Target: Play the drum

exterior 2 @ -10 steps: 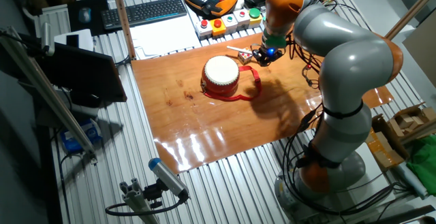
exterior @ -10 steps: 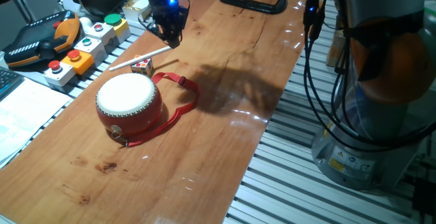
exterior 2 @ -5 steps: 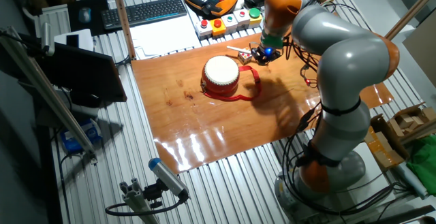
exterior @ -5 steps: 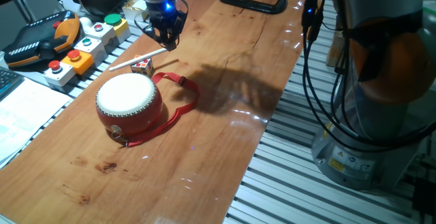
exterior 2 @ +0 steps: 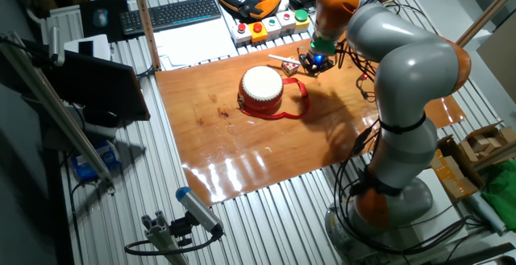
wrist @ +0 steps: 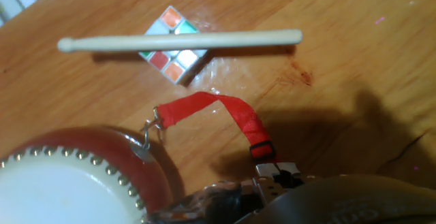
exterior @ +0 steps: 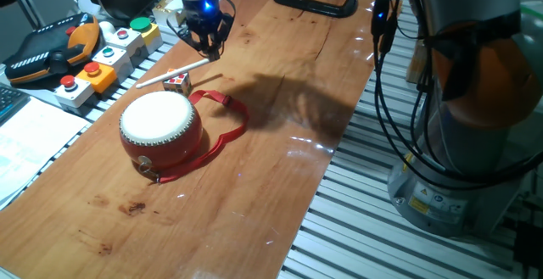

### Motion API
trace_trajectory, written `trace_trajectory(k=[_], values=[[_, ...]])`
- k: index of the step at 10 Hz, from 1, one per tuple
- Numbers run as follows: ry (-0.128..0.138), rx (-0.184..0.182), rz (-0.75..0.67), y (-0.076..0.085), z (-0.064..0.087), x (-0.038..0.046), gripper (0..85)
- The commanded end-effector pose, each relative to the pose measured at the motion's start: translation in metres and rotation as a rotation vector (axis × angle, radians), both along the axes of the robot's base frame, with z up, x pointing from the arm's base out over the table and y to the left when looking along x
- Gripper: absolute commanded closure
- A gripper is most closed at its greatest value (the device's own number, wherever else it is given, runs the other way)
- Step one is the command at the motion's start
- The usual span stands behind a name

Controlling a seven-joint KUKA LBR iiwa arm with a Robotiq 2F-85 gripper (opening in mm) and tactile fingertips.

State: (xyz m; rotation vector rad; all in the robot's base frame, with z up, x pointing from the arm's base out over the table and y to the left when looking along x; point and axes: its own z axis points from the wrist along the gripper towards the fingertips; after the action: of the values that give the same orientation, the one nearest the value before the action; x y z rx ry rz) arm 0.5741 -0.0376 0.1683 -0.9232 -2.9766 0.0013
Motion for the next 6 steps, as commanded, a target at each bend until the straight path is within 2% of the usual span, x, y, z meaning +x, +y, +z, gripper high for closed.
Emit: trace_trajectory(k=[1, 6], values=[[0.000, 0.002, -0.025, -0.0016, -0.0012, 0.0011, 84.3], [-0.001, 0.008, -0.169, -0.0067, -0.0048, 0.0043, 84.3]])
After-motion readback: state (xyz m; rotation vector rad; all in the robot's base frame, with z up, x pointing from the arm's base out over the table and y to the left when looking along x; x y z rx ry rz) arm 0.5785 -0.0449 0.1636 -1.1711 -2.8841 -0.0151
